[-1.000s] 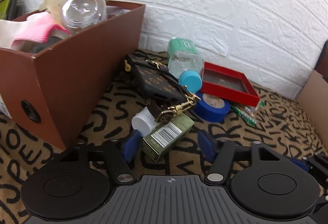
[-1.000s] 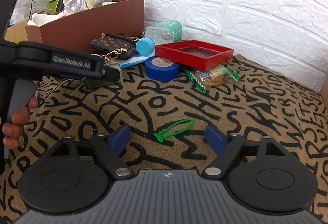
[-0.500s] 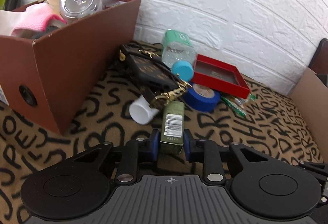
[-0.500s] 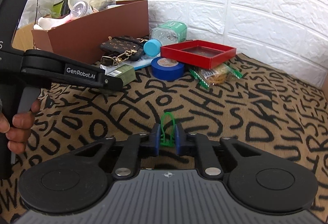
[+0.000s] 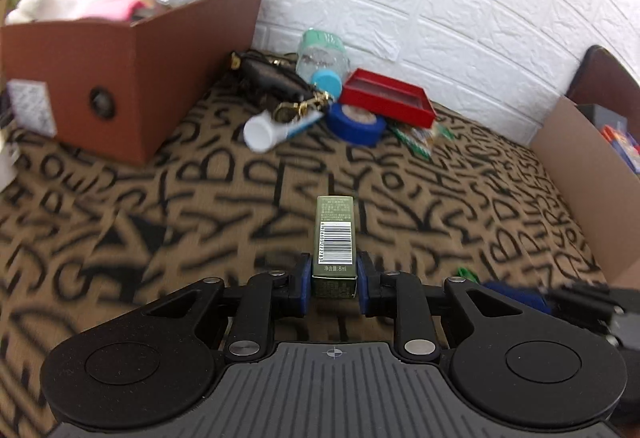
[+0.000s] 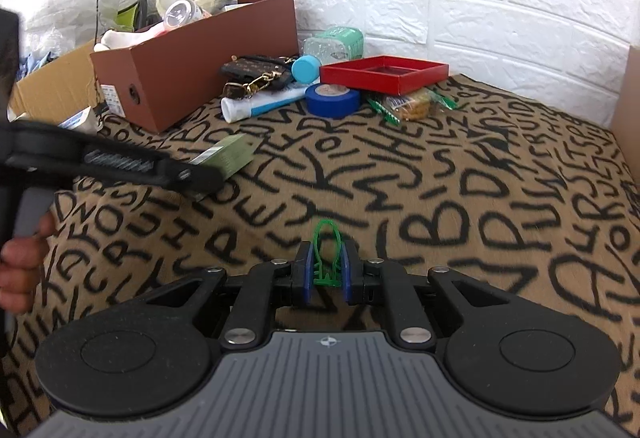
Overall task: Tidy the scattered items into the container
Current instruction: 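Grasp the small green barcode box with the left tool while the right tool grasps the green zip tie, then carry the green box and zip tie in both tools over the brown box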
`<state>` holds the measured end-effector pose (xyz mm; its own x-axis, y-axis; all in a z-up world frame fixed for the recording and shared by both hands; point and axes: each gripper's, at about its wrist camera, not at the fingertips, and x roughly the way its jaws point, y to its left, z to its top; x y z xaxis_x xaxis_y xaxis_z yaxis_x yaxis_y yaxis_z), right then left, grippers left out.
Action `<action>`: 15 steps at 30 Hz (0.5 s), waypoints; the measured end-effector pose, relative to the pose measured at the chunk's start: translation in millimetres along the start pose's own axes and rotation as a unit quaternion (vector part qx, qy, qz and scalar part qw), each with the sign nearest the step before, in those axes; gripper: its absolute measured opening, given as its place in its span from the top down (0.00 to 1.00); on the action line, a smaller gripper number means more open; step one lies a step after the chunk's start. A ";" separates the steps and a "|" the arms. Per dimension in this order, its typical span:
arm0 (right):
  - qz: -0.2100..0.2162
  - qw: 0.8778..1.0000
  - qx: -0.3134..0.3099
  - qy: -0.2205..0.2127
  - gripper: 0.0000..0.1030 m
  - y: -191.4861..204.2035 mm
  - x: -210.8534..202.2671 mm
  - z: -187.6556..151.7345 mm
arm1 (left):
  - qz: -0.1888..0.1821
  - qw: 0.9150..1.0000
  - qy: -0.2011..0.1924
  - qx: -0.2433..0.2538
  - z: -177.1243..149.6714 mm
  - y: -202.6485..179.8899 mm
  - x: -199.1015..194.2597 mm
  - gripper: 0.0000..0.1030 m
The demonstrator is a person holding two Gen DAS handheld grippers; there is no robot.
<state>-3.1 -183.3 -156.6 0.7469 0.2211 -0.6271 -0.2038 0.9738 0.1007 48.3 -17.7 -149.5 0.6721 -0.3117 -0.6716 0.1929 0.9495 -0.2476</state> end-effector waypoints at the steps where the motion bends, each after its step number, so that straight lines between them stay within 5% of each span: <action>1: -0.001 1.000 -0.002 0.000 0.84 0.4 -1.1 -1.2 | 0.001 1.000 0.002 -0.002 -4.4 -1.0 -3.8 0.80; 6: -0.007 1.000 -0.005 0.000 0.84 3.2 -2.2 -2.6 | 0.023 1.000 0.002 0.019 -10.7 -8.2 -3.3 0.71; 7: -0.008 1.000 -0.007 0.000 0.84 3.5 -2.2 -2.7 | 0.025 1.000 0.000 0.020 -9.1 -9.4 -2.8 0.59; 8: -0.008 1.000 -0.008 0.000 0.84 3.3 -2.5 -2.9 | 0.026 0.999 -0.002 0.020 -7.5 -10.2 -2.1 0.57; 15: -0.006 1.000 -0.008 0.002 0.84 3.0 -2.0 -2.6 | 0.039 0.999 -0.002 0.023 -4.6 -14.9 2.5 0.52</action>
<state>-6.8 -181.0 -157.1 0.7464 0.2090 -0.6318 -0.2047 0.9755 0.0809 43.9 -32.8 -150.7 0.6894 -0.2368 -0.6846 0.1728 0.9715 -0.1620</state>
